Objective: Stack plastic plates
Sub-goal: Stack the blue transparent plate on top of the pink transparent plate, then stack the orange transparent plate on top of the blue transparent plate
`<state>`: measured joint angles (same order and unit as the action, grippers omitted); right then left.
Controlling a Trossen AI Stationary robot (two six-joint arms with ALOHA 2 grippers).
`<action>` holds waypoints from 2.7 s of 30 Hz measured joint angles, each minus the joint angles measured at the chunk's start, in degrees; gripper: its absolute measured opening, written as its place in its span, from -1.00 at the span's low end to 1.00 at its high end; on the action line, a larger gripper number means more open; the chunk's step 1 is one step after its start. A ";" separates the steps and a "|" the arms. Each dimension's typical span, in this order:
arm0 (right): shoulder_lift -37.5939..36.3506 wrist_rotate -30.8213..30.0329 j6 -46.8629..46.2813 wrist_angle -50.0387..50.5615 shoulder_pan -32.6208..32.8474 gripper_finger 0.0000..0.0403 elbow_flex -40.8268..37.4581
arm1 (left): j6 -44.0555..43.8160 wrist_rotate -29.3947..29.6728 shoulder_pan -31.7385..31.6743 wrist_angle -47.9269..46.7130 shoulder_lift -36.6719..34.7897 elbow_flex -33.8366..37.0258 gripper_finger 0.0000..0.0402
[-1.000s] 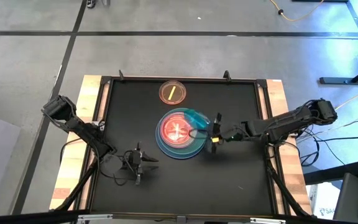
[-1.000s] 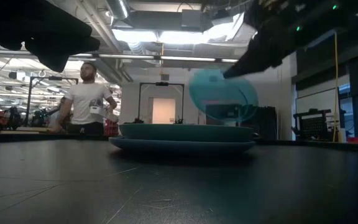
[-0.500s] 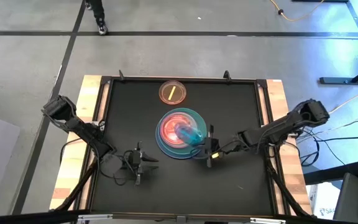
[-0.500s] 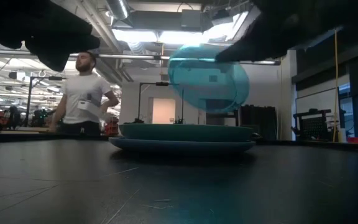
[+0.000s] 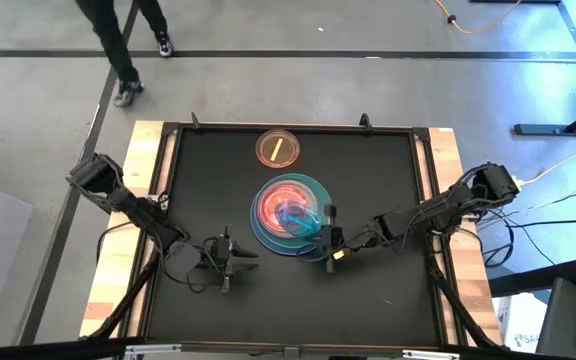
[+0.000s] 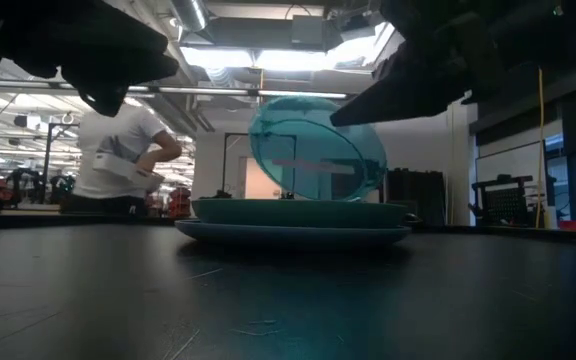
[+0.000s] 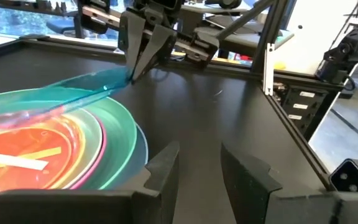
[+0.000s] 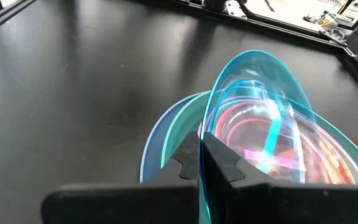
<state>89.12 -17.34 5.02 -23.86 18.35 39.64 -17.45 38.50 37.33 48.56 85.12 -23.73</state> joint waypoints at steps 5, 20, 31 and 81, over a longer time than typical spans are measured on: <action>-0.02 -0.01 0.95 -0.30 0.00 -1.00 0.00 | 0.00 -0.72 -0.03 0.00 0.00 0.00 -0.44; 6.45 0.69 5.87 -6.99 -5.91 -1.00 0.18 | 0.28 -5.83 -8.11 -5.20 -3.89 -0.04 -0.44; 8.27 5.50 4.29 -7.70 -10.21 -0.48 0.20 | 0.15 -18.48 -21.12 -10.78 -3.93 -0.04 -0.44; -6.64 15.37 14.95 -5.57 -24.77 -0.02 -12.00 | -8.53 -41.38 -83.20 -45.06 17.65 -26.32 -0.13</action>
<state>82.48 -1.96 19.97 -29.43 -6.42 27.64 -25.98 -2.88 -45.87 3.50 102.77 -50.05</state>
